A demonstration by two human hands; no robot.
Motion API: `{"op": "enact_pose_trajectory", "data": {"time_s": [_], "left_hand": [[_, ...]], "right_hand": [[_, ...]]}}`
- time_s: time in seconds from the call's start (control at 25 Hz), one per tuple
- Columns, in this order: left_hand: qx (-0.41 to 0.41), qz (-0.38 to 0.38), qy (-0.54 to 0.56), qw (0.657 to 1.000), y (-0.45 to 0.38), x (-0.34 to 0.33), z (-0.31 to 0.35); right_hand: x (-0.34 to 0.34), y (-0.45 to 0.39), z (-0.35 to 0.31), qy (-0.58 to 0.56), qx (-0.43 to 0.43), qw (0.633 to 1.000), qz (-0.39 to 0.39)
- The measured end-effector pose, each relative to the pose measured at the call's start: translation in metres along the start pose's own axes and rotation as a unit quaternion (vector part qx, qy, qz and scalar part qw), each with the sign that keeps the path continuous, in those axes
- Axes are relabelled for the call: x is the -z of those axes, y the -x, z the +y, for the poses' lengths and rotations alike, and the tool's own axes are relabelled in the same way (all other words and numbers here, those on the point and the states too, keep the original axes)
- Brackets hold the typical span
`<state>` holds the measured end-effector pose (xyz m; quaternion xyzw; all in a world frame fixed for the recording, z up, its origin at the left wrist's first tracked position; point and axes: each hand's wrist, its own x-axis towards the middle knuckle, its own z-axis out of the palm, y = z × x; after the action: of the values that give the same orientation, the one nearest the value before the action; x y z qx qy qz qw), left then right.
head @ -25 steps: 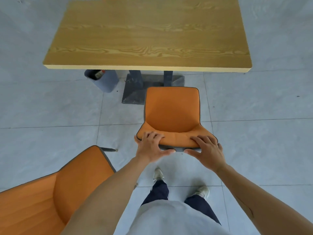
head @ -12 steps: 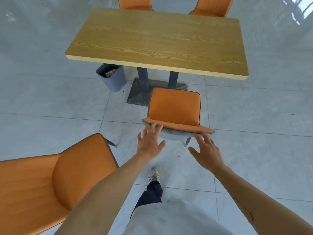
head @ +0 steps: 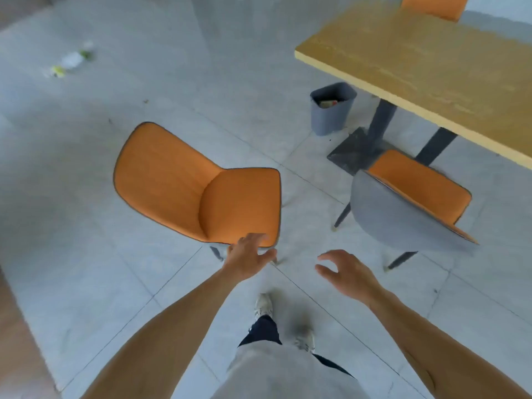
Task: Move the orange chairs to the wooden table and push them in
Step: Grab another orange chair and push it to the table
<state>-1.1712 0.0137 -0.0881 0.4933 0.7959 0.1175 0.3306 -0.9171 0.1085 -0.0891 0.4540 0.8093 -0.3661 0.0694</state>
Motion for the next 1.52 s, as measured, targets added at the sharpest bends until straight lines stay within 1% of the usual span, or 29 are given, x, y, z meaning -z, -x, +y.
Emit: {"op": "enact_pose_trajectory", "data": {"time_s": [0.2,0.4,0.56,0.68,0.84,0.96,1.12,1.36,1.52], "left_hand": [[0.113,0.089,0.088,0.986,0.082,0.039,-0.092],[0.165,0.187,0.154,0.956,0.150,0.075,-0.177],[0.166,0.246,0.203,0.933,0.199,0.122,-0.250],[0.149,0.288,0.220,0.920,0.226,0.171,-0.309],[0.121,0.327,0.229,0.909,0.241,0.236,-0.367],[0.093,0.333,0.226,0.911,0.233,0.278,-0.394],[0.047,0.303,0.196,0.932,0.192,0.322,-0.420],[0.018,0.242,0.139,0.960,0.096,0.381,-0.442],[-0.016,0.215,0.050,0.975,0.017,0.425,-0.436]], "right_hand": [[-0.024,-0.040,-0.101,0.031,0.112,0.992,-0.050],[-0.073,-0.063,-0.223,0.046,0.214,0.971,-0.096],[-0.112,-0.072,-0.327,0.017,0.278,0.954,-0.107],[-0.136,-0.079,-0.406,0.011,0.322,0.943,-0.080],[-0.154,-0.086,-0.491,0.000,0.367,0.929,-0.055],[-0.153,-0.099,-0.529,-0.001,0.387,0.922,-0.032],[-0.140,-0.141,-0.555,0.033,0.394,0.919,0.012],[-0.116,-0.233,-0.567,0.039,0.360,0.929,0.074],[-0.096,-0.280,-0.572,0.061,0.313,0.940,0.126]]}}
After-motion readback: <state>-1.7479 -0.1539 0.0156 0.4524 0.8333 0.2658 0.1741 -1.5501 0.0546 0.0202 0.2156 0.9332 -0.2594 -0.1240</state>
